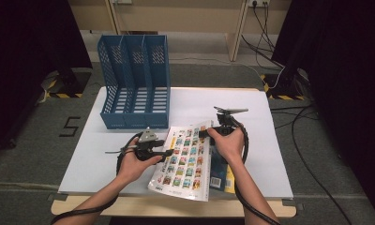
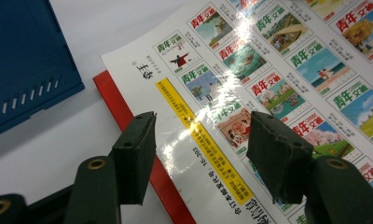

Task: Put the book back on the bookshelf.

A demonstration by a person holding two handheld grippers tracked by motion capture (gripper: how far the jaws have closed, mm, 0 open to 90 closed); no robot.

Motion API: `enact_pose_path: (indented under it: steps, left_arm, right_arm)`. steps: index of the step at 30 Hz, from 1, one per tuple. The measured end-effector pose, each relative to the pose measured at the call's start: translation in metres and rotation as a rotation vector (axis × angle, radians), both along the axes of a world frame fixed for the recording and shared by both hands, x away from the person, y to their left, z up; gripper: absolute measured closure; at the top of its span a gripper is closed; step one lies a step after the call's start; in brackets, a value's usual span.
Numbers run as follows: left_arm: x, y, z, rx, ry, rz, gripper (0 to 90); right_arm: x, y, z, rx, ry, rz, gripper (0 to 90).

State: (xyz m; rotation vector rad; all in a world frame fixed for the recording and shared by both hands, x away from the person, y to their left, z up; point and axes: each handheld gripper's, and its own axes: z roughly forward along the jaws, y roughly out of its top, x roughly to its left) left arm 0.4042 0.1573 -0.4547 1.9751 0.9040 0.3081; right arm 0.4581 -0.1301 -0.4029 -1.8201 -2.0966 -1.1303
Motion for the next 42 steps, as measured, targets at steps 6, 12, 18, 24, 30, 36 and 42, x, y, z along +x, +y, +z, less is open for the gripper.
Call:
enact_pose_path:
  steps: [6, 12, 18, 24, 30, 36, 42]
  left_arm:
    - [0.003, -0.002, 0.006, -0.005, -0.012, -0.008, 40.9]
    - [0.006, -0.005, 0.009, -0.009, -0.016, -0.011, 40.7]
    - [0.007, -0.006, 0.012, -0.008, -0.023, -0.017, 40.6]
    - [0.011, -0.01, 0.016, -0.013, -0.031, -0.023, 40.5]
    - [0.013, -0.019, 0.023, -0.022, -0.04, -0.032, 40.2]
    - [0.017, -0.023, 0.031, -0.023, -0.046, -0.045, 39.4]
    - [0.022, -0.026, 0.039, -0.029, -0.057, -0.048, 38.9]
  right_arm:
    - [-0.002, -0.007, 0.007, 0.01, -0.003, -0.036, 71.9]
    - [0.0, -0.013, 0.013, 0.008, -0.014, -0.056, 72.3]
    - [0.002, -0.012, 0.018, 0.012, -0.033, -0.078, 73.1]
    - [0.005, -0.014, 0.026, 0.007, -0.062, -0.107, 73.6]
    - [0.008, -0.015, 0.032, 0.011, -0.095, -0.135, 74.1]
    - [0.011, -0.013, 0.039, 0.01, -0.121, -0.157, 74.2]
    - [0.015, -0.013, 0.046, 0.0, -0.154, -0.186, 74.2]
